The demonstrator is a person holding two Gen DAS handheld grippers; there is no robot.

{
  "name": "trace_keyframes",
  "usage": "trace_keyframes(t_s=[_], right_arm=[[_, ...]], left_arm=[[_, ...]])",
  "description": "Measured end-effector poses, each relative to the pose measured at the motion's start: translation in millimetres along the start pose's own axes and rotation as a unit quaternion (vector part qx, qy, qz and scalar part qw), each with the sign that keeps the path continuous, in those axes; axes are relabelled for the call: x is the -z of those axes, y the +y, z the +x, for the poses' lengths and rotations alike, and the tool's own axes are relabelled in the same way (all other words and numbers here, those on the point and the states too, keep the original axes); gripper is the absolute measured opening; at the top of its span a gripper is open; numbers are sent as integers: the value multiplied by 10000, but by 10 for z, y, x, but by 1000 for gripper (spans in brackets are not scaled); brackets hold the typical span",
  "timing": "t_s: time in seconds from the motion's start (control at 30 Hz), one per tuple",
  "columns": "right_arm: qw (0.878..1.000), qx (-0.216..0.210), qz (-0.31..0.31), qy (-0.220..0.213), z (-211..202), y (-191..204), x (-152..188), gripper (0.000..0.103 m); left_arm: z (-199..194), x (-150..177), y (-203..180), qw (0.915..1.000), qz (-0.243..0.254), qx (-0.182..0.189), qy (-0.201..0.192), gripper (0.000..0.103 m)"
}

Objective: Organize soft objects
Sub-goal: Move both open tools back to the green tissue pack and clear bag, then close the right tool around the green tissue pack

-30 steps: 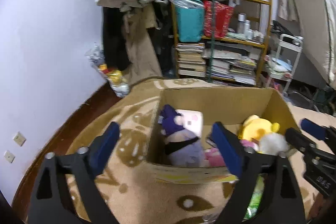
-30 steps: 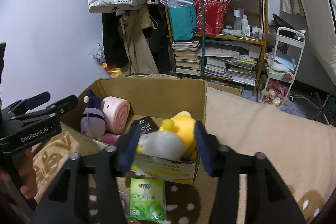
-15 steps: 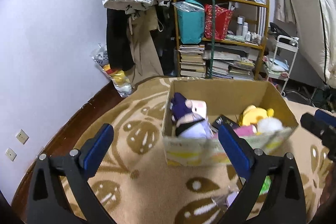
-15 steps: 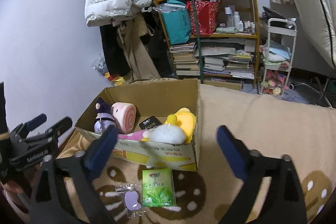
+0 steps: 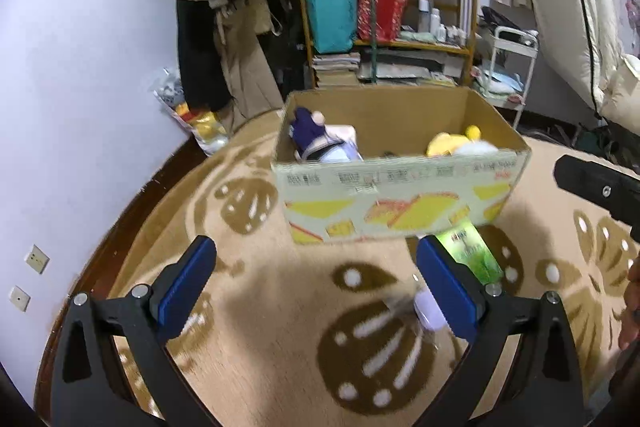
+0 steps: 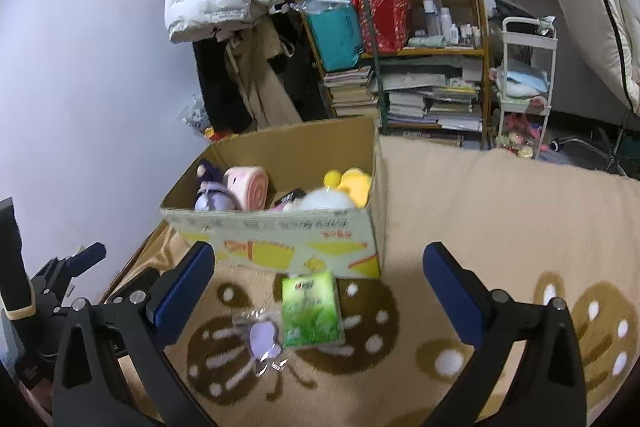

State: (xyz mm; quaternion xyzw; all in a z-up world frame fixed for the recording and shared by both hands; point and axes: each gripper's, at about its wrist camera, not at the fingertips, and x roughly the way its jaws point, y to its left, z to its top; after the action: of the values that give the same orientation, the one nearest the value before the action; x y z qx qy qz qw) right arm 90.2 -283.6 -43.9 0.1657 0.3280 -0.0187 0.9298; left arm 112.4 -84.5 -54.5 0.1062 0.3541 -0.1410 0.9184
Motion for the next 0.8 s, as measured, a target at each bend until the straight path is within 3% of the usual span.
trace_keyframes(t_s=[0.13, 0.37, 0.8], right_arm=[[9996, -116, -114, 223, 65, 65, 99, 103], [9973, 216, -521, 460, 168, 164, 190, 103], [9922, 230, -261, 1195, 581, -51, 469, 95]], left_arm=[[38, 89, -42, 9996, 95, 151, 212, 99], [72, 210, -162, 9984, 331, 251, 381, 99], [313, 362, -291, 9947, 469, 484, 775, 99]])
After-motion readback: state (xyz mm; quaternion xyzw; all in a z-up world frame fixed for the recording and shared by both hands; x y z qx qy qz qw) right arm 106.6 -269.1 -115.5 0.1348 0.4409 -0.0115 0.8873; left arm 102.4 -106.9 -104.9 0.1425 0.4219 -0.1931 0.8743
